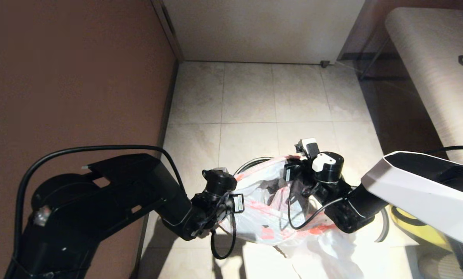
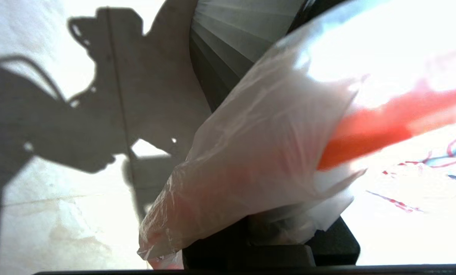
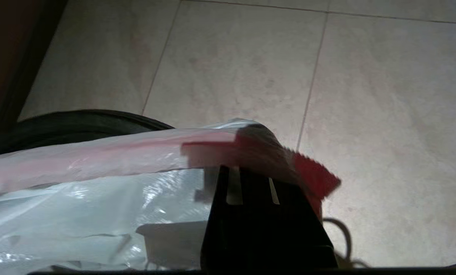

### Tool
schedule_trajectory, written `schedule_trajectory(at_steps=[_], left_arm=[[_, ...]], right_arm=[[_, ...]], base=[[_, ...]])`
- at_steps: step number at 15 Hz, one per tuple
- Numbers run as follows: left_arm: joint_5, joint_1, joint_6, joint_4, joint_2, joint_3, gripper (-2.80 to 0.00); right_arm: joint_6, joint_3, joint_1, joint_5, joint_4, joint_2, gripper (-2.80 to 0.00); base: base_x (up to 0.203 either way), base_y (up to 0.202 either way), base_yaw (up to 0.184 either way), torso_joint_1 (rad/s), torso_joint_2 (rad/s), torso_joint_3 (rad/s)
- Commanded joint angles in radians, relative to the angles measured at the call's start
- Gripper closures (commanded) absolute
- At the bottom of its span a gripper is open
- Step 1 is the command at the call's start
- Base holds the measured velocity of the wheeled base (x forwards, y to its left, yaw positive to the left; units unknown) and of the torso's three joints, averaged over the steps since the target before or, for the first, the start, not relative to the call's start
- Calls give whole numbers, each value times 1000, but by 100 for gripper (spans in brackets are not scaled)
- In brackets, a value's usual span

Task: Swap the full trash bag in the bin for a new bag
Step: Put the new garbage bag on the trash can

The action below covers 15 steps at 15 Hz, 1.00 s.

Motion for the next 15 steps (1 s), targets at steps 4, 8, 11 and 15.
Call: schedule_trajectory(at_steps=[4,8,11,15], left_arm=[[-26,-15,31,-8,-41,40,0],[-24,-36,58,-14,-46,62,0],[-21,-43,94,-61,-41,84,0],[-21,-53,111,-70,-46,100,0]], right_arm=[[-2,34,55,0,13,-57,0],[-3,78,95,0,11,-95,0],[-3,114,135,2,15,-140,0],[-5,126,147,27,68,-184,0]], base=[[0,0,0,0,0,0],[0,0,0,0,0,0],[0,0,0,0,0,0],[0,0,0,0,0,0]])
